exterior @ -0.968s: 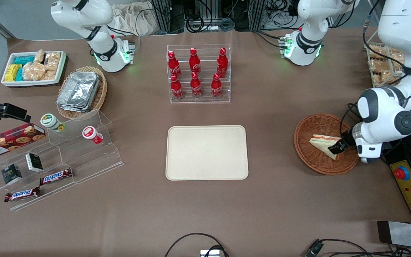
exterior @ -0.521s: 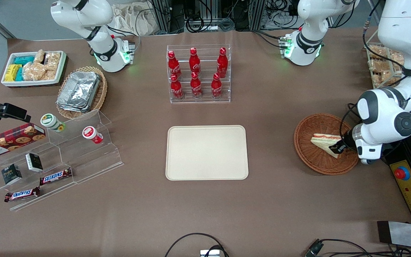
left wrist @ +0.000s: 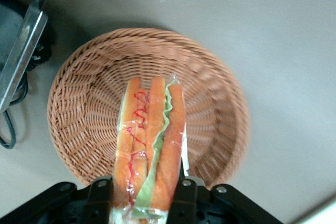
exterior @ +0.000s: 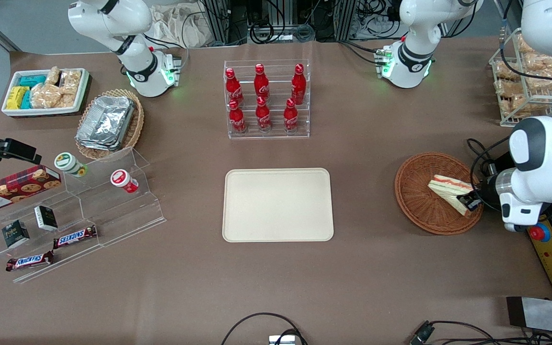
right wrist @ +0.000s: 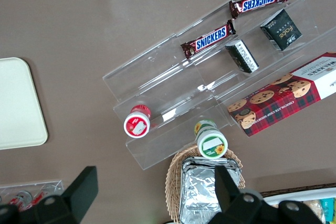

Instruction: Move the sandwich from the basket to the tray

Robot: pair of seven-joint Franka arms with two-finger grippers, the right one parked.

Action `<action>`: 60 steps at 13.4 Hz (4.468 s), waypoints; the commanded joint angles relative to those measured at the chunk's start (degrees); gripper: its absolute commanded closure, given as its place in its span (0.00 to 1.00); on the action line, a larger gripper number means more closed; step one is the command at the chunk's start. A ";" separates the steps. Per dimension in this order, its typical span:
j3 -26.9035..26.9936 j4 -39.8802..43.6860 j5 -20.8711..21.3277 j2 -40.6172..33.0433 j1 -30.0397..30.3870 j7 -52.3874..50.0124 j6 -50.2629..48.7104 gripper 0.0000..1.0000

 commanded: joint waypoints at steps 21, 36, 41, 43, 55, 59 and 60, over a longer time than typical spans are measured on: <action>0.43 24.45 5.02 29.09 -38.07 -2.67 7.55 1.00; 0.43 6.65 3.18 0.83 -30.43 -2.15 0.34 0.00; 3.05 -10.34 3.09 -14.57 -30.07 2.59 3.25 0.00; 5.60 -10.18 3.00 -16.34 -30.07 4.26 2.19 0.00; 28.27 0.88 -3.23 -16.61 -30.07 21.15 -11.69 0.00; 29.70 7.21 -2.19 -12.49 -30.16 21.06 -16.26 0.00; 29.61 8.09 -1.75 -12.22 -30.16 21.06 -16.27 0.00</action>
